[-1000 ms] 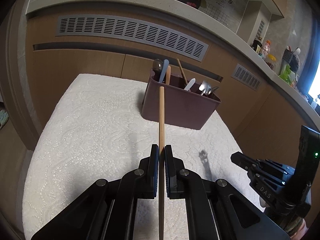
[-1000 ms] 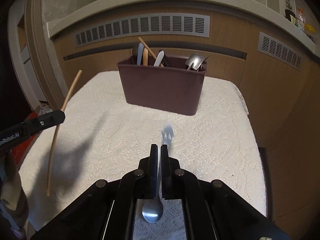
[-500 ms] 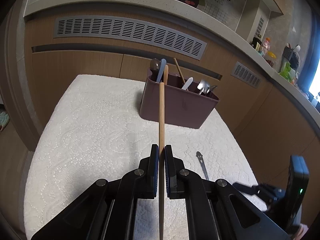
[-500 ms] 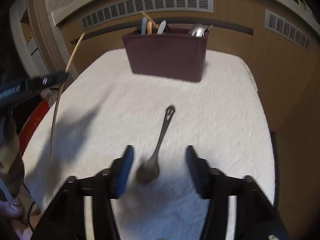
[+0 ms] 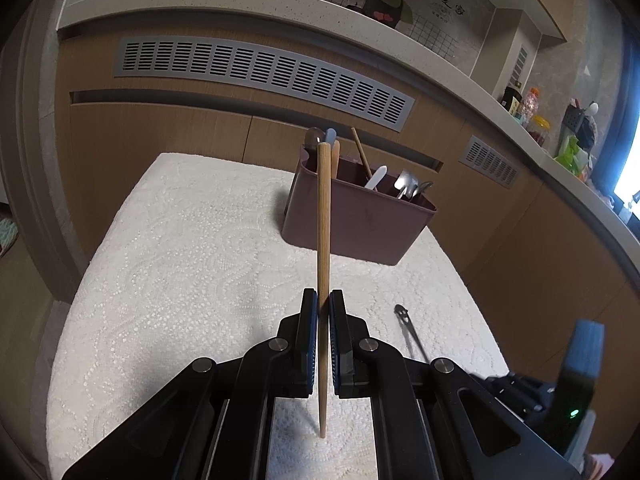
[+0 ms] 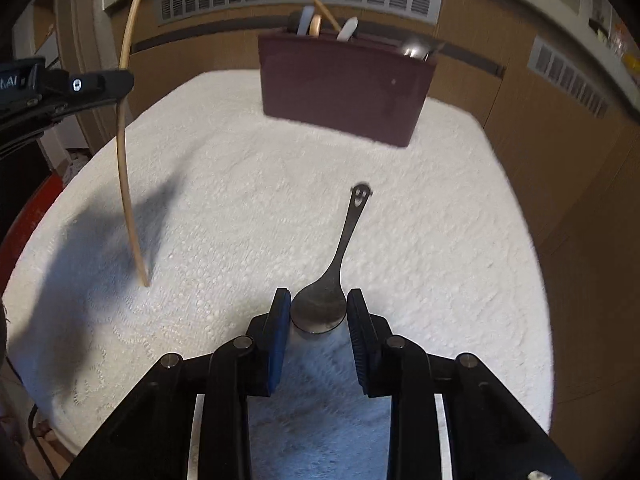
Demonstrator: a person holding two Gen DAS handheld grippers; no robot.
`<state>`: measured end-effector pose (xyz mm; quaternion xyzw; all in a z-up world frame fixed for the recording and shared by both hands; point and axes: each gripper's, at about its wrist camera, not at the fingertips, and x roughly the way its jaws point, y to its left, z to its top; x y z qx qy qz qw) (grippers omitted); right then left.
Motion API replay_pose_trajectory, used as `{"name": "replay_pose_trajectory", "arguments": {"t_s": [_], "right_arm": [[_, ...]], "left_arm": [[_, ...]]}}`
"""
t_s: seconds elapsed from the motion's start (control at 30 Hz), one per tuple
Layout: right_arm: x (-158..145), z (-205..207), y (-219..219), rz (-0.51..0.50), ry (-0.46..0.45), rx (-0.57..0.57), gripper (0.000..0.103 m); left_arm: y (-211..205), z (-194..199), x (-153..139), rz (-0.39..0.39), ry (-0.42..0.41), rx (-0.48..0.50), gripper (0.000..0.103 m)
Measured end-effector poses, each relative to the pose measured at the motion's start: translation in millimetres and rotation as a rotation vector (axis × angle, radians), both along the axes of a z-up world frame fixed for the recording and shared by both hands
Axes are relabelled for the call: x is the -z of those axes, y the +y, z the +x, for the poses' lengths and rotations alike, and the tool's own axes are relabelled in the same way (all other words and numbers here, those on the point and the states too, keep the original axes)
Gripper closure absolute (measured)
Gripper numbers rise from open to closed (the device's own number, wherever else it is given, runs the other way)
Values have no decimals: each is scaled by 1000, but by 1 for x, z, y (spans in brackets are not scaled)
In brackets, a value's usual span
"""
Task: Organize utensils
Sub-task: 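Lift the held dark spoon and chopstick and carry them over the caddy, then open both tools to drop the dark spoon and chopstick into the caddy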
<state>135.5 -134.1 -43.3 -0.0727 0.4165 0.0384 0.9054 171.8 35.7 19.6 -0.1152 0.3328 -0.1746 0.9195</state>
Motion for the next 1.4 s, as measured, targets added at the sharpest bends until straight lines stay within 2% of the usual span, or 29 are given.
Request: {"name": "replay_pose_trajectory", "arguments": {"t_s": [0.13, 0.27, 0.37, 0.5, 0.57, 0.73, 0.83, 0.9, 1.1, 1.23, 1.4], "right_arm": [[-33, -3, -6, -29, -126, 2, 77], [-66, 0, -15, -4, -222, 6, 77], [-82, 9, -26, 58, -232, 3, 77], [-94, 24, -39, 158, -196, -11, 77], [-109, 29, -43, 172, -226, -20, 77], [-182, 46, -53, 227, -345, -72, 77], [-219, 64, -58, 267, -385, -92, 77], [-234, 77, -61, 288, -392, -109, 77], [-238, 113, -63, 272, -345, -104, 77], [-220, 136, -65, 254, -259, -100, 77], [-187, 164, -67, 256, -131, -87, 77]], "left_arm": [[-2, -3, -5, 6, -12, 0, 97], [-5, -3, -10, 15, -20, 3, 97], [-7, -2, -13, 23, -24, 5, 97], [-12, 6, -28, 31, -50, 23, 97], [-15, 13, -48, 40, -93, 30, 97], [-20, 38, -118, 37, -255, 35, 97], [-27, 54, -149, 52, -346, 24, 97], [-31, 67, -162, 56, -382, 17, 97], [-40, 114, -165, 60, -390, 24, 97], [-51, 142, -149, 66, -357, 30, 97], [-57, 171, -113, 68, -295, 31, 97]]}}
